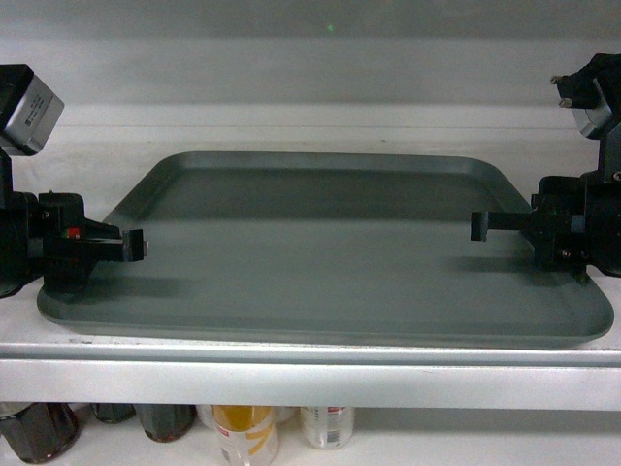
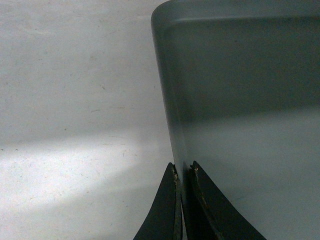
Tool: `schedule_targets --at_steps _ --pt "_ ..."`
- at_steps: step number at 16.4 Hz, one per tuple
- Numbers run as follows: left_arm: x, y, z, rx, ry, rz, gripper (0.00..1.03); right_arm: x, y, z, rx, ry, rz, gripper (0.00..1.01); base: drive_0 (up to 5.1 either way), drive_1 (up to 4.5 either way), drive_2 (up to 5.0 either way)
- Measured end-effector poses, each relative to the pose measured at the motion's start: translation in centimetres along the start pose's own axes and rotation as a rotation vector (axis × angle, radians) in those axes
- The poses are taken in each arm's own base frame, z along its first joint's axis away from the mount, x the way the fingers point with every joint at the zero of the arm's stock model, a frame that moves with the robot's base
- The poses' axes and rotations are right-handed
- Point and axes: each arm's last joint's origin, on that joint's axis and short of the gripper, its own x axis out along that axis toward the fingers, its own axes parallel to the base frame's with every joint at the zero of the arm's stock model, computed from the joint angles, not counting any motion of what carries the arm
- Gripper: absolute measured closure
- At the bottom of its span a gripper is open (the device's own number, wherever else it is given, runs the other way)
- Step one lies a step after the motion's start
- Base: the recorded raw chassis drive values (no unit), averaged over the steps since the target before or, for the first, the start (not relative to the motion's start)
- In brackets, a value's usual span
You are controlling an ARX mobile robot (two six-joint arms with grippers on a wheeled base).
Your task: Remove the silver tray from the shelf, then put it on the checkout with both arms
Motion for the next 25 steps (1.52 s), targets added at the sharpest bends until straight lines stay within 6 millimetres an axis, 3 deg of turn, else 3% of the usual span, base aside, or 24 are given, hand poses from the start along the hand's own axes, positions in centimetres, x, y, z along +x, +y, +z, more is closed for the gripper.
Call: schedule_targets --at_steps 4,7,8,15,25 --pt "-0.6 -0.8 0.4 -0.001 -0.002 -0.003 0.99 -0.4 -0.1 0.2 -0.003 -0.032 -0.012 0.98 0.0 0.0 0.0" --pt "-3.5 -1.9 4.1 0.005 -0.087 -0.013 0.99 -4.1 -0.6 3.6 -0.018 -0.163 -0.019 0.98 0.0 0.0 0.0" --pt "-3.7 -1.9 4.3 0.005 -0.092 -0.014 0.99 -4.2 -0.5 3.7 -0.022 -0.169 -0.019 0.98 0.0 0.0 0.0" --pt "-4.0 -2.0 3.7 -0.023 0.015 -0.008 0.99 -4.7 -0.5 3.8 -0.071 -0.063 -0.016 0.98 0.0 0.0 0.0" --pt "-4.2 -2.3 3.9 -0.03 0.018 -0.006 0.99 -4.6 -0.7 3.9 -0.076 -0.05 -0.016 0.98 0.0 0.0 0.0"
